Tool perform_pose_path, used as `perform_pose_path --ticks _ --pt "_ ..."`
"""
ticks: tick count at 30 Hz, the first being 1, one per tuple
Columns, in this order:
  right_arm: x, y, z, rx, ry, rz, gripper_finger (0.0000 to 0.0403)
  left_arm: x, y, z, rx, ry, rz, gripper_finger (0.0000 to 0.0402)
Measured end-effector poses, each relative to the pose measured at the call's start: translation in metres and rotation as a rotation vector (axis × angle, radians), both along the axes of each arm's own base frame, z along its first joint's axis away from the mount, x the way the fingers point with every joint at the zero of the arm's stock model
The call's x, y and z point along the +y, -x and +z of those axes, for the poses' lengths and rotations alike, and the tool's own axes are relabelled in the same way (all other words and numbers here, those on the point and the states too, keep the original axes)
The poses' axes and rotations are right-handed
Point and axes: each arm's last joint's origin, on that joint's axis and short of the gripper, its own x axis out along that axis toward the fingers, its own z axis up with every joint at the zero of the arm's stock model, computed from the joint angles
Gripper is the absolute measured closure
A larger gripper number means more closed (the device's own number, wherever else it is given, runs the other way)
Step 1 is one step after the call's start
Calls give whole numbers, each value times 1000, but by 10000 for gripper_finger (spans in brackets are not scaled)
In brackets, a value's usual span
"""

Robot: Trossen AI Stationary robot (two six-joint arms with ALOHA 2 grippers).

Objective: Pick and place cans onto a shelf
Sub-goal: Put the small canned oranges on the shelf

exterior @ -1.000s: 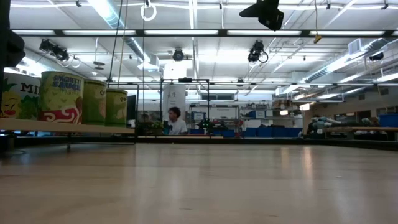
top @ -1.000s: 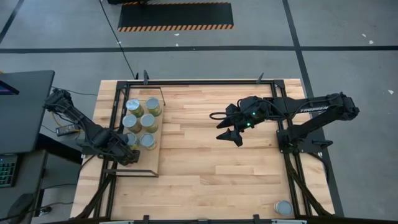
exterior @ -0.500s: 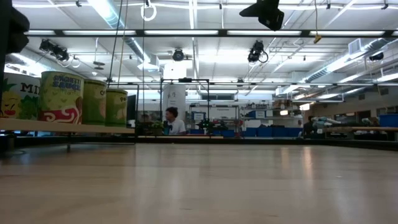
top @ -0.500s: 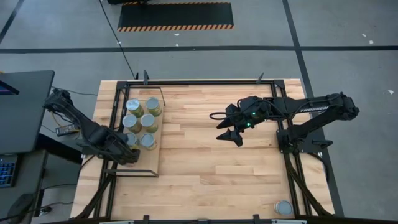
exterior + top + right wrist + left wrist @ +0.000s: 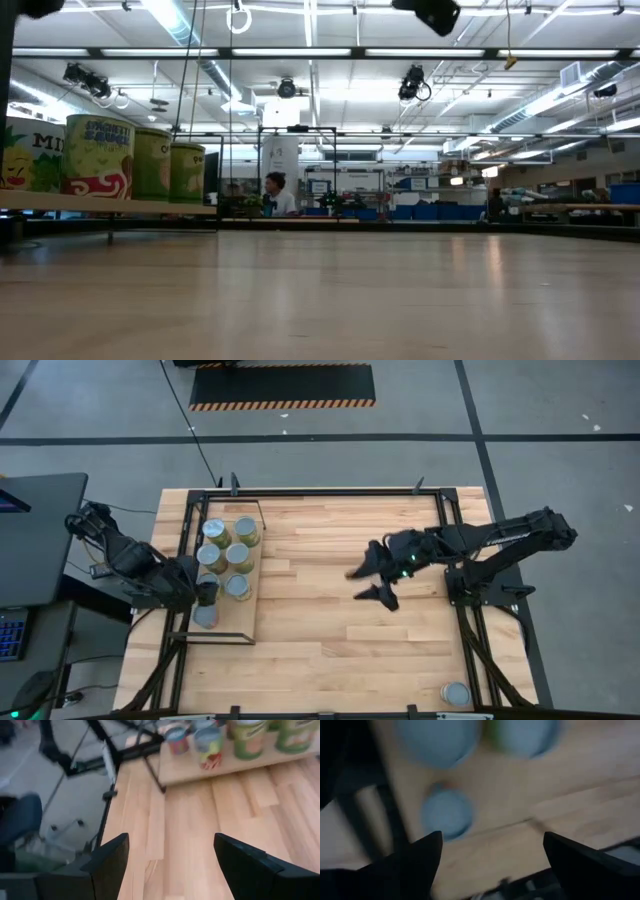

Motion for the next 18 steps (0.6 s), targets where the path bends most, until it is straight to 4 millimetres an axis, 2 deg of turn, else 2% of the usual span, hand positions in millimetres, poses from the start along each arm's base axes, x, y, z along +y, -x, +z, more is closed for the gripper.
perform_pose_path --ticks 4,7,10,14,18 --pt "28 14 7 100 109 66 105 2 -9 15 -178 -142 15 52" --pt "48 28 10 186 207 100 105 5 -16 17 -205 -246 -10 53" --pt "68 43 8 236 248 147 103 3 -30 16 -254 -353 -106 53" --pt "96 62 -4 353 313 260 92 -4 -59 21 -404 -492 -269 53" --pt "127 72 -20 449 310 396 65 -8 -87 26 -523 -624 -403 53"
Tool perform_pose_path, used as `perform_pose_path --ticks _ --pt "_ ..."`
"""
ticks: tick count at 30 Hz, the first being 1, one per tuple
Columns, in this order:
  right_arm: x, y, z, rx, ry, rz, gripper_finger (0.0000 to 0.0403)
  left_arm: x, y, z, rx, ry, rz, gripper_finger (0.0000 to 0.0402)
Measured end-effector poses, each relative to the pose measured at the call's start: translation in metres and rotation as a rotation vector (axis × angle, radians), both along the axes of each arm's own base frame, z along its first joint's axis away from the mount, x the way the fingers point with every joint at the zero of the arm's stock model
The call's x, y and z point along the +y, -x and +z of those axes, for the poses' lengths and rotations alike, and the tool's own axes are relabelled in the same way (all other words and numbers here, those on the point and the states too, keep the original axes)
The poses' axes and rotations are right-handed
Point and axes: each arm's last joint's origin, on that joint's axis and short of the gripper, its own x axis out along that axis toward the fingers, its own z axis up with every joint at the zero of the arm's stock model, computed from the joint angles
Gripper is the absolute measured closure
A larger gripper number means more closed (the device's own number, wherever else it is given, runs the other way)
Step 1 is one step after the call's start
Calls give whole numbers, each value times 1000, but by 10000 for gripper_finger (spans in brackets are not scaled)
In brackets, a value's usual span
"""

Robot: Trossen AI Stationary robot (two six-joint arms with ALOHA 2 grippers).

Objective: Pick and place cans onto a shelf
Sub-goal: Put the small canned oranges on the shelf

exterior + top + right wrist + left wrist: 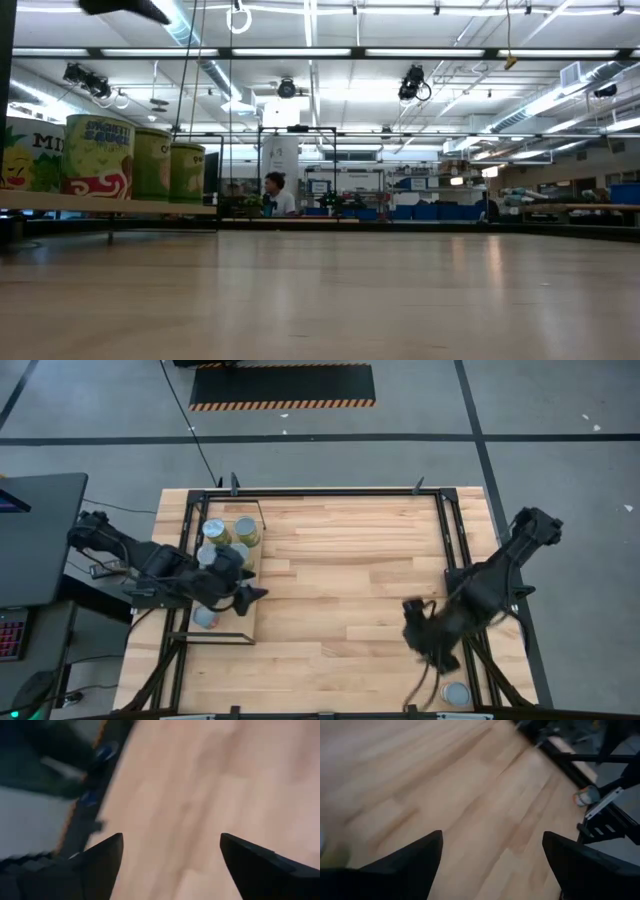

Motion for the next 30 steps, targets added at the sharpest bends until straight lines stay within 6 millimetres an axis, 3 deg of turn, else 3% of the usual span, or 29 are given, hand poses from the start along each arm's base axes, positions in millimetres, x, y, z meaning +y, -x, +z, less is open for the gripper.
perform_pose_path --ticks 4,8,14,19,25,30 --pt "33 5 -23 197 -74 26 34 1 -19 1 -53 -70 -38 53" --pt "62 19 -43 457 -149 -121 16 1 -26 -1 -52 -91 -32 53" --pt "88 35 -62 695 -173 -393 13 0 -29 -3 -35 -139 -51 53" --pt "110 39 -88 804 -135 -481 13 0 -29 -3 -30 -165 -68 53" --pt "124 44 -114 889 -62 -537 13 -3 -27 -3 -17 -192 -129 54" --pt "119 46 -127 911 -26 -599 13 -3 -27 -4 -15 -194 -134 54"
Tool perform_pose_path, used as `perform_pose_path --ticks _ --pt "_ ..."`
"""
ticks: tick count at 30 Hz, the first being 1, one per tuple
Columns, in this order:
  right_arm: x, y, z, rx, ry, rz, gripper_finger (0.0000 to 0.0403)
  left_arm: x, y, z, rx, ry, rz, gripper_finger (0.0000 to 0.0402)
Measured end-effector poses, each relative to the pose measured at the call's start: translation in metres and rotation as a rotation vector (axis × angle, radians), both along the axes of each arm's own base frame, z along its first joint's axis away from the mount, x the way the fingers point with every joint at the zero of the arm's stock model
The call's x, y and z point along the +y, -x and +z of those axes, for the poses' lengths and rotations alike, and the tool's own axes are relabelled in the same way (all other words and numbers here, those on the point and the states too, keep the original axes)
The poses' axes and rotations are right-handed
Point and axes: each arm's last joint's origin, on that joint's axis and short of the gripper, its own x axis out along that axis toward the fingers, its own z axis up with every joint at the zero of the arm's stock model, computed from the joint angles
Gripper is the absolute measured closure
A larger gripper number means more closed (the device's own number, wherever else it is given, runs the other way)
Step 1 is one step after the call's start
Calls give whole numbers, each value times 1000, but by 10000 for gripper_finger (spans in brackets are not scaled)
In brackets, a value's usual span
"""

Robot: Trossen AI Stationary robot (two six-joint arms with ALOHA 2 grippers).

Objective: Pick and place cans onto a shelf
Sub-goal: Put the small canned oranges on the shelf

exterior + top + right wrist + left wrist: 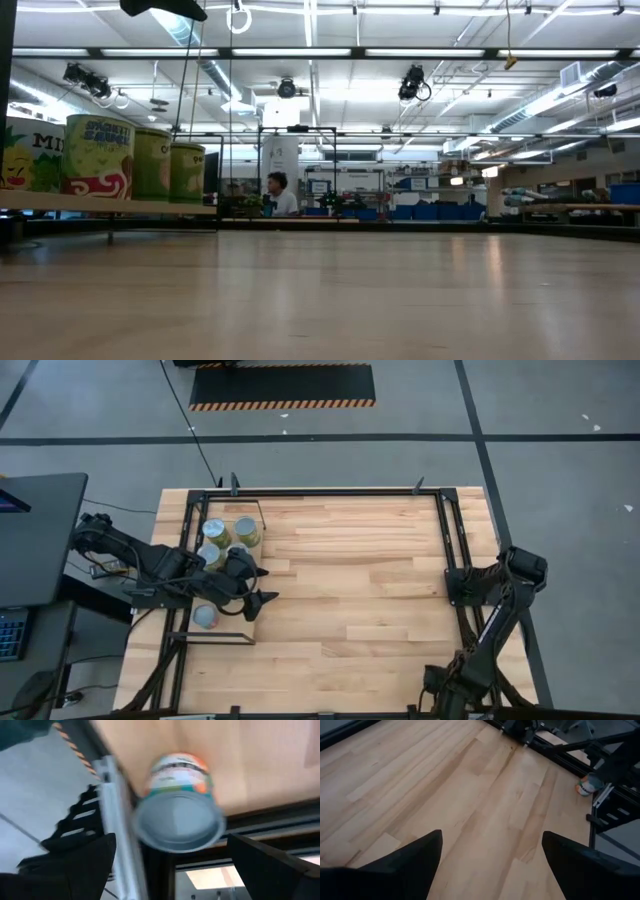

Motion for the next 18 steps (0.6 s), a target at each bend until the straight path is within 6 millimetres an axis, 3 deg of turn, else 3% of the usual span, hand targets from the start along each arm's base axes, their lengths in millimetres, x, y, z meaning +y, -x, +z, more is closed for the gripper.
perform_pose_path --ticks 12,18 --pt "-11 8 -33 43 -59 -66 16 0 1 -1 10 4 -9 54" --pt "-21 8 -44 40 -38 -11 50 0 1 -2 21 -1 -8 54"
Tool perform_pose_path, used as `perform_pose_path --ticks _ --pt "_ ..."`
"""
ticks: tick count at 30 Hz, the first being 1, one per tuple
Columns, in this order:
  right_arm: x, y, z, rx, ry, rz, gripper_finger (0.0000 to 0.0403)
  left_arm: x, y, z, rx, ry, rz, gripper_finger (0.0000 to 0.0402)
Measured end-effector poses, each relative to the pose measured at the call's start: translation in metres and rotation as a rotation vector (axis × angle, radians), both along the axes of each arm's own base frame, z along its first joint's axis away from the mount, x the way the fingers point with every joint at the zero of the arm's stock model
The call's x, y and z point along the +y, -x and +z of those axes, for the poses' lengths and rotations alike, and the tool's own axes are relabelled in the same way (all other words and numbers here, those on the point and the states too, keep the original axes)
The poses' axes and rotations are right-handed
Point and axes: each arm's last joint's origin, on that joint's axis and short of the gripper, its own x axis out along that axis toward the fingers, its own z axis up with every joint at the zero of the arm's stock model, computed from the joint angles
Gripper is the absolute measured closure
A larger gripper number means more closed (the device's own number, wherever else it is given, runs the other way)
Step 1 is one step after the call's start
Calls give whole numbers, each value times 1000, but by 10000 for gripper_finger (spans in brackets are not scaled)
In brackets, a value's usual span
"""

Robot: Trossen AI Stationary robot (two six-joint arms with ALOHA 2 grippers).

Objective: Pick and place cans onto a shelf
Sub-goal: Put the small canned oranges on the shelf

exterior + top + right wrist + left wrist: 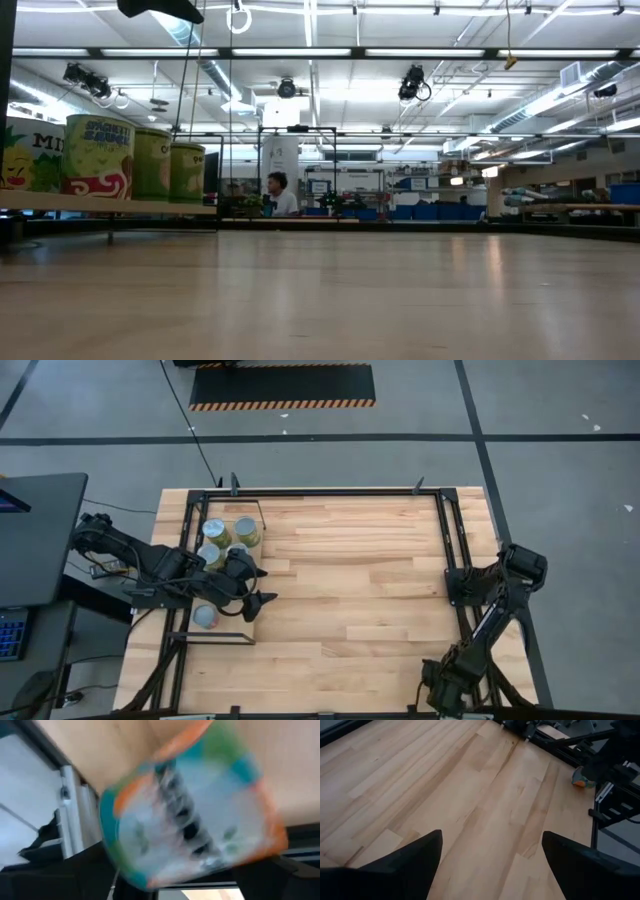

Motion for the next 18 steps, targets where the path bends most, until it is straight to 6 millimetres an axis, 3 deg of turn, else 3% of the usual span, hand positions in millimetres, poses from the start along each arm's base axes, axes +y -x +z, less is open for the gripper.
perform_pose_path --ticks 4,10,18 --pt "-5 -3 -2 -26 6 39 91 0 0 0 5 -2 0 54" --pt "-19 -29 -2 -145 14 62 146 0 0 -1 8 -3 1 54" --pt "-43 -77 12 -368 39 177 157 -2 1 -1 9 45 -6 54"
